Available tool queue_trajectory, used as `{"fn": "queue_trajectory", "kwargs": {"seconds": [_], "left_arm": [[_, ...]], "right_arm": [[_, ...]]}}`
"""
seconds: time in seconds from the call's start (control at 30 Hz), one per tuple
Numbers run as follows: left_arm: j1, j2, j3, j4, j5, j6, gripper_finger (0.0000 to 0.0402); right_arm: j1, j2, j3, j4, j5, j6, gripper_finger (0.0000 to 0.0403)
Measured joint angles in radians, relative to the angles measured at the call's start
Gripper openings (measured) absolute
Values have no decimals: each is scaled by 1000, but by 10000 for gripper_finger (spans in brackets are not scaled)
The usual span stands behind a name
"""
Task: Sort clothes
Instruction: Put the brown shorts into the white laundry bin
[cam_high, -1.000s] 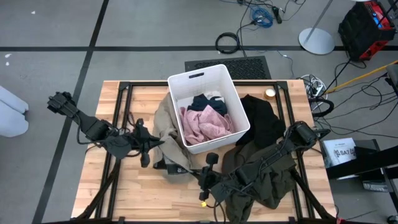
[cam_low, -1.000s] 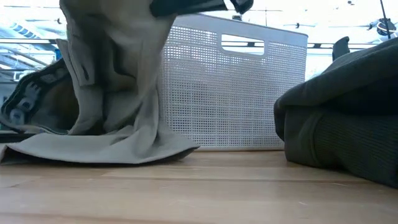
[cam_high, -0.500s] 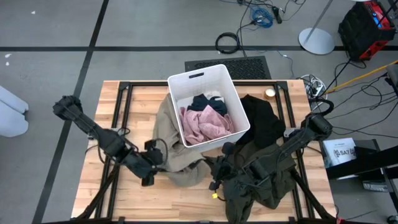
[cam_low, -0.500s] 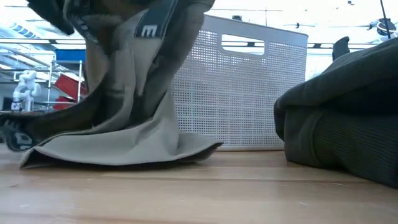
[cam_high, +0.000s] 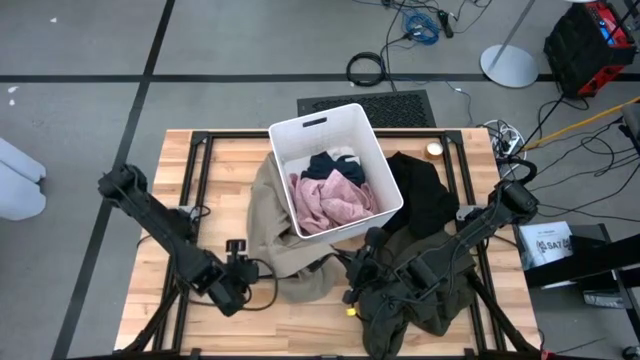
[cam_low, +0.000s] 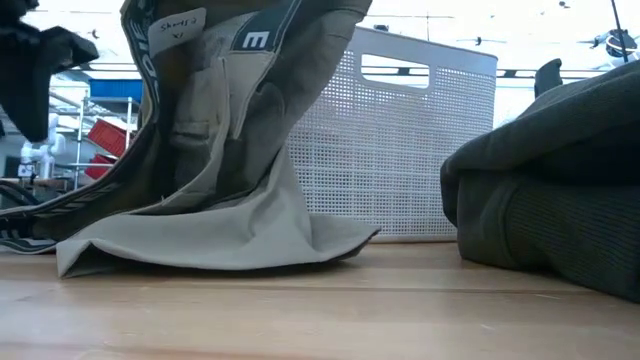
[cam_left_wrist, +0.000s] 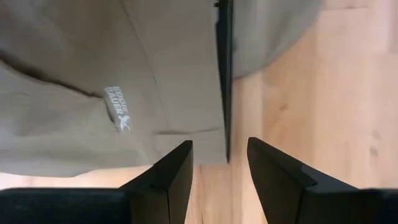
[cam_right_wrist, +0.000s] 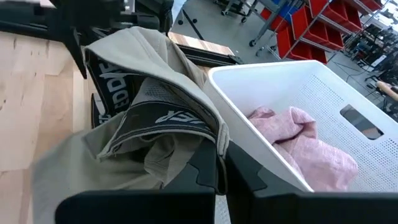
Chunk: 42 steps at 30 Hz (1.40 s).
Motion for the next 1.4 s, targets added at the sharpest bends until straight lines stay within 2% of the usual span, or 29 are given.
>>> {"fn": "queue_trajectory", "kwargs": {"seconds": [0.1,0.33,0.53,0.7,1.1,1.27,1.4], "left_arm": [[-10,54,-21,0,-33,-8,162],[-14,182,-40,51,-36,-2,162],[-11,243,-40,94,-31,32,162],[17,273,-72,178,42,124,162],[129,277,-78,236,240,170,158],[125,277,-80,256,247,207,116],[122,277,-81,271,204,204,33]], "right_arm": [[0,0,0,-12,-1,16,0],[0,0,0,-17,-5,16,0],[0,0,0,-19,-6,16,0],[0,0,0,-19,-7,16,0],[-1,-2,0,-21,-33,16,0],[0,-4,0,-27,-34,23,0],[0,-4,0,-28,-34,23,0]]}}
